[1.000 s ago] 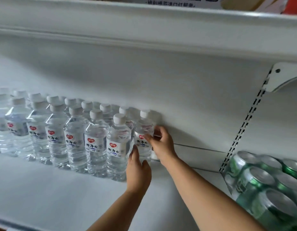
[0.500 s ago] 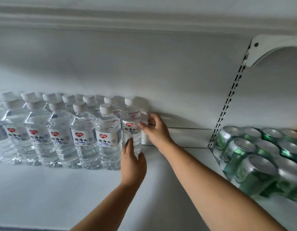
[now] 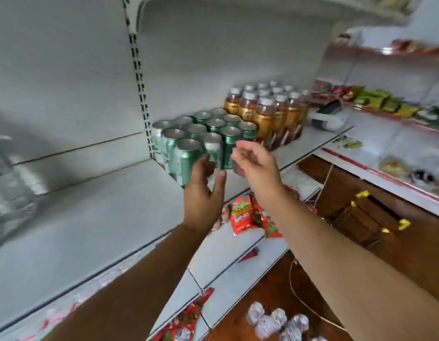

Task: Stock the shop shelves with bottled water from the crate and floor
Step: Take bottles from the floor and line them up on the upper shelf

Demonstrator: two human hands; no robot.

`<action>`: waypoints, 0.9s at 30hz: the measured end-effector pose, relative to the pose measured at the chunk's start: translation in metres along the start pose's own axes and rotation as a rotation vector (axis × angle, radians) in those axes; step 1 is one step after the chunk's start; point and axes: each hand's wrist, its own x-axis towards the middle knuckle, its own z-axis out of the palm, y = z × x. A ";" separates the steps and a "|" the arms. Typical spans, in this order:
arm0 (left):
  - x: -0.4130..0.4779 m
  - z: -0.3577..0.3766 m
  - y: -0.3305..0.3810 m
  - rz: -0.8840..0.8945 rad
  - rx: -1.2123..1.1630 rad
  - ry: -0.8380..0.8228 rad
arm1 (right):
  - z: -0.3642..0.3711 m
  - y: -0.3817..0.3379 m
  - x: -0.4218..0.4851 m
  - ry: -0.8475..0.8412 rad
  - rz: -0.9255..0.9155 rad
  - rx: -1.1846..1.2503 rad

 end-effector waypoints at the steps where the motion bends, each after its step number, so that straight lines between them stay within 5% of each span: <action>1: -0.010 0.023 0.004 -0.007 -0.019 -0.043 | -0.029 0.004 -0.008 0.046 0.005 -0.019; 13: -0.167 0.214 -0.055 -0.387 0.080 -0.520 | -0.288 0.162 -0.109 0.348 0.491 -0.262; 23: -0.268 0.328 -0.256 -0.544 0.345 -1.032 | -0.381 0.385 -0.195 0.492 0.995 -0.445; 27: -0.328 0.366 -0.338 -0.624 0.405 -1.155 | -0.402 0.478 -0.240 0.414 1.223 -0.506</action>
